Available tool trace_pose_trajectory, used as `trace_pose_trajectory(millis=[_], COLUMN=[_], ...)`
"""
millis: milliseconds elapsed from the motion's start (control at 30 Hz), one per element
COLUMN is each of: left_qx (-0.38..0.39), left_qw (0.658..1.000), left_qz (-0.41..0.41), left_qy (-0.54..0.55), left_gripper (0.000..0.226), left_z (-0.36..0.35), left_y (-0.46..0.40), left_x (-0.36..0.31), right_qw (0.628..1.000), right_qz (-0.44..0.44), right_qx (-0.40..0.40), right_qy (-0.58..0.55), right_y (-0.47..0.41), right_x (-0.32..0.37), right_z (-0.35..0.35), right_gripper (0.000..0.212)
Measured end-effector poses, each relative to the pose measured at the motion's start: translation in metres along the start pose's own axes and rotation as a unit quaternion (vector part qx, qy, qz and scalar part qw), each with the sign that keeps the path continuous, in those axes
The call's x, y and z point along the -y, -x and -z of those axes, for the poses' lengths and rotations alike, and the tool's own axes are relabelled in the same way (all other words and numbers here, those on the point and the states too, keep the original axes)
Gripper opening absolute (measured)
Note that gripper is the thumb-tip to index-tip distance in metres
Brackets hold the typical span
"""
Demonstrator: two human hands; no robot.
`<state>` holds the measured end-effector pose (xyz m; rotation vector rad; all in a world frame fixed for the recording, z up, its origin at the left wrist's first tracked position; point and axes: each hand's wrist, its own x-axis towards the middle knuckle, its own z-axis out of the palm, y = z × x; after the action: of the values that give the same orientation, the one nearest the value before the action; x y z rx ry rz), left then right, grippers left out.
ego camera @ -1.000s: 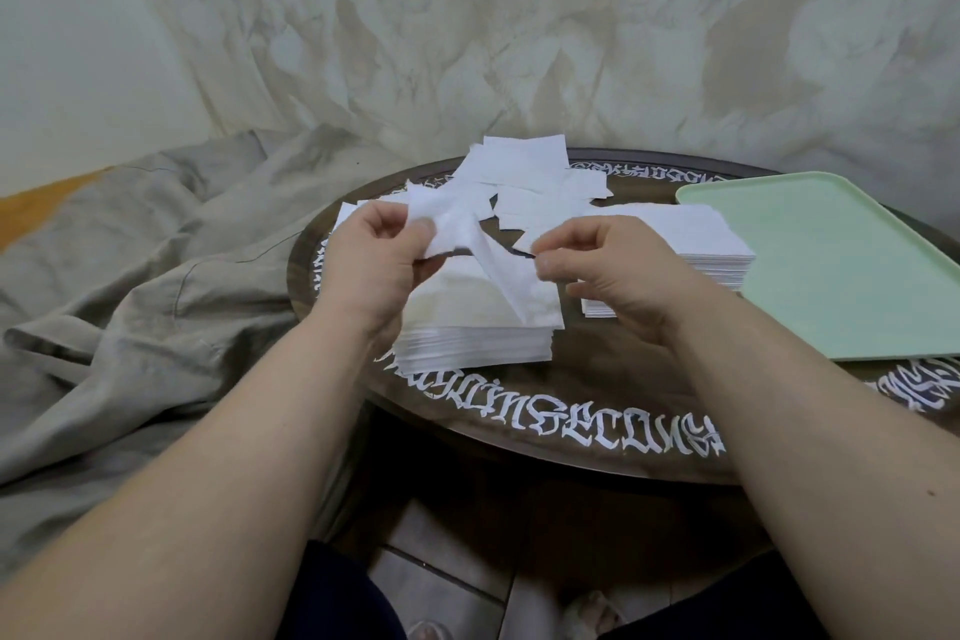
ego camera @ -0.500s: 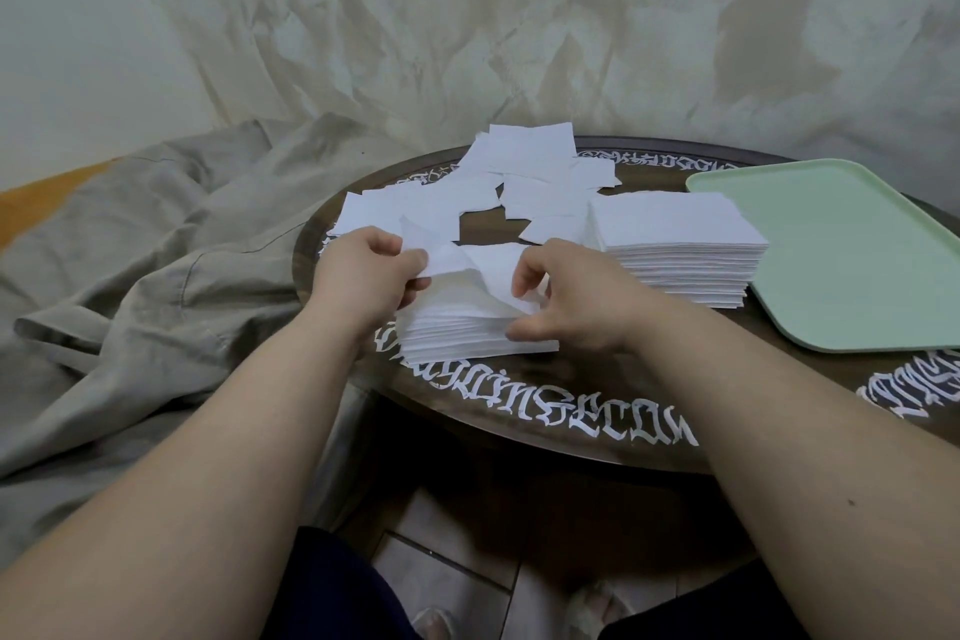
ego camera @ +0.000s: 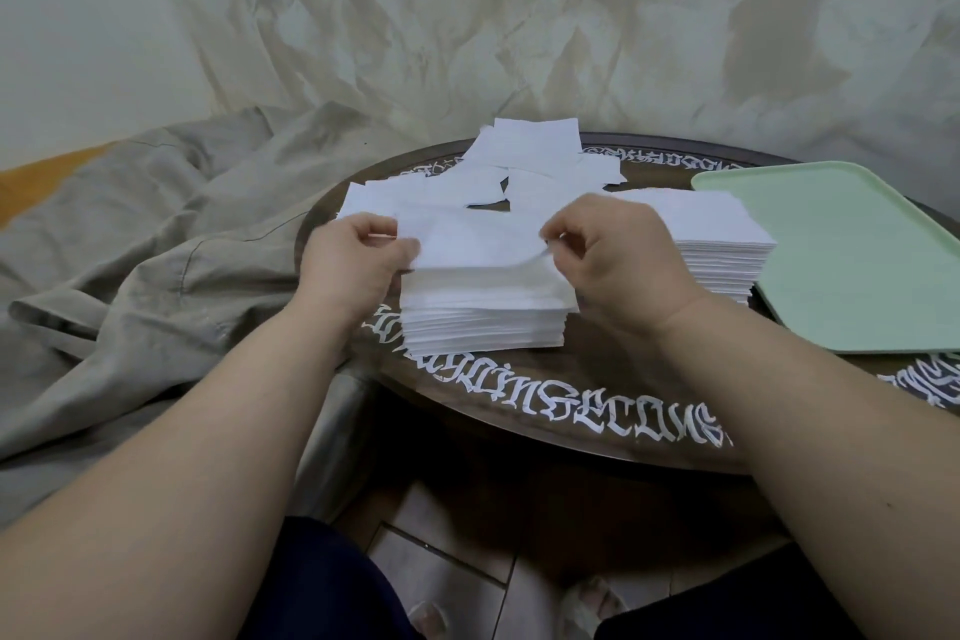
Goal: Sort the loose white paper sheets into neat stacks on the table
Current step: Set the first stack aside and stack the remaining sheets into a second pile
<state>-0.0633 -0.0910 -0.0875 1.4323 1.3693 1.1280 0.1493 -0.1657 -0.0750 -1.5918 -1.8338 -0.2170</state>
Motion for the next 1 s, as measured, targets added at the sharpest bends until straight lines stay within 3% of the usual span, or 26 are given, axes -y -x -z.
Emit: trace_pose_trajectory(millis=[67,100,267,500,633,733,867,1000], left_qx=[0.038,0.041,0.054,0.041,0.025,0.067,0.115,0.092], left_qw=[0.997,0.995,0.993,0.994,0.979,0.950,0.915,0.905], left_qz=[0.060,0.075,0.075,0.044,-0.029,-0.119,-0.213,-0.234], left_qy=[-0.039,-0.050,-0.074,-0.092,-0.202,-0.282,-0.324,-0.344], left_gripper=[0.011,0.013,0.021,0.020,0.040,0.052,0.035,0.024], left_z=[0.003,0.004,0.006,0.007,0.008,0.012,0.020,0.025], left_y=[-0.001,-0.001,-0.005,-0.004,0.005,0.008,0.014,0.013], left_x=[0.014,0.017,0.019,0.014,0.008,-0.001,0.009,0.021], right_qw=[0.988,0.983,0.983,0.984,0.983,0.981,0.979,0.975], right_qz=[-0.033,-0.042,-0.091,-0.081,-0.078,-0.072,-0.059,-0.053], right_qx=[0.144,0.173,0.158,0.151,0.166,0.180,0.196,0.214], right_qy=[0.040,0.045,-0.029,-0.057,-0.030,-0.006,0.009,0.015], right_y=[0.005,0.006,0.016,0.012,0.011,0.011,0.010,0.007], right_x=[-0.004,-0.005,-0.008,-0.009,-0.015,-0.020,-0.020,-0.020], right_z=[-0.003,-0.004,-0.005,-0.011,-0.017,-0.019,-0.018,-0.016], right_gripper=[0.020,0.021,0.015,0.014,0.015,0.016,0.016,0.018])
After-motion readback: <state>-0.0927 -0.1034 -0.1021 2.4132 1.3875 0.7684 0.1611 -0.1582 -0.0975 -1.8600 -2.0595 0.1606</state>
